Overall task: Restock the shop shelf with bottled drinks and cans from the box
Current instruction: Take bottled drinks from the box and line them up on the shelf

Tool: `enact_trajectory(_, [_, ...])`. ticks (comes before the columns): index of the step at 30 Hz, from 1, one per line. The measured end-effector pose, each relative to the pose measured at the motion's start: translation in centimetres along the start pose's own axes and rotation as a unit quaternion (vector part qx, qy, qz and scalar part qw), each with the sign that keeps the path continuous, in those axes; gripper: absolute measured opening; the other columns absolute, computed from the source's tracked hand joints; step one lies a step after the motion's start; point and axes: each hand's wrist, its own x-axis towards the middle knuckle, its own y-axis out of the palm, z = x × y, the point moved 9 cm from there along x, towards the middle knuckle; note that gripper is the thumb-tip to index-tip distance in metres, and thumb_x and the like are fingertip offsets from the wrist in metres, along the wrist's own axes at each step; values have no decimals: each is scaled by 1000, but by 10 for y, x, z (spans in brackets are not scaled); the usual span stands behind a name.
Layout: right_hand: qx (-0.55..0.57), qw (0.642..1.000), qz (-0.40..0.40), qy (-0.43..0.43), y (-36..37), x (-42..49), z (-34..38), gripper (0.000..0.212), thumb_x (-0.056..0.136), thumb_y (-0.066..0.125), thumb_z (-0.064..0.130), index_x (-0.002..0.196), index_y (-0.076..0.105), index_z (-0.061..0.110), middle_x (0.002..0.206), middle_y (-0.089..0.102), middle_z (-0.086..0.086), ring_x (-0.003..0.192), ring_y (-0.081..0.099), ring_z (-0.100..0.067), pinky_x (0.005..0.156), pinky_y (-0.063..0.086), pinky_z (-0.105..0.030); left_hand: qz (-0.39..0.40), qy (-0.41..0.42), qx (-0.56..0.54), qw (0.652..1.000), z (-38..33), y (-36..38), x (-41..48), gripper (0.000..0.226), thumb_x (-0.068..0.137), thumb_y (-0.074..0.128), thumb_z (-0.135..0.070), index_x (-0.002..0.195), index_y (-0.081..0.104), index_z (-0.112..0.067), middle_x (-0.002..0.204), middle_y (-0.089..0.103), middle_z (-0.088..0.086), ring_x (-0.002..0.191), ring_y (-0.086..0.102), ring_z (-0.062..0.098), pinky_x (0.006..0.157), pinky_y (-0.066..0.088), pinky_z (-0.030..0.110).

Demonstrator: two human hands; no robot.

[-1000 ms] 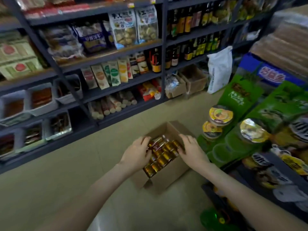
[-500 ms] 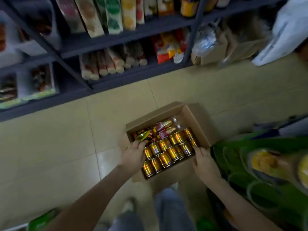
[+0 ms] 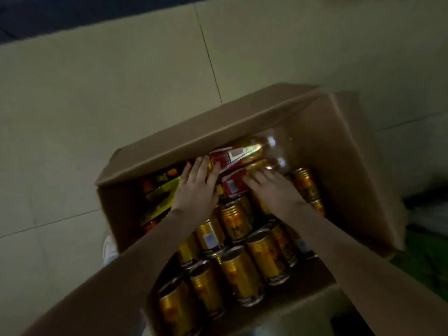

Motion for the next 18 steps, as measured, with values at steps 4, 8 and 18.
enact_trajectory(4, [-68,997,34,9,35,50,-1,76,90,54,14,150,8,11,155,15,-13,144,13,-29,118,14,-39,-12,-9,-70,997,26,29,13,67,99,36,-44,154,7,-20,160,6,13,147,5,29,118,3,39])
enact_trajectory(8, [-108,994,-5,6,43,67,6,71,87,59,27,146,23,7,145,36,-14,133,32,-29,110,26,-39,-76,34,-70,994,24,28,12,61,89,61,-36,141,44,-10,144,42,21,134,39,37,111,23,44])
enact_trajectory(18, [-58,995,-82,-7,12,38,3,78,54,89,14,121,56,-6,110,62,-26,106,60,-42,95,44,-62,-58,75,-41,995,-6,-4,-6,81,78,69,-41,143,38,-4,147,38,18,139,33,32,115,15,42])
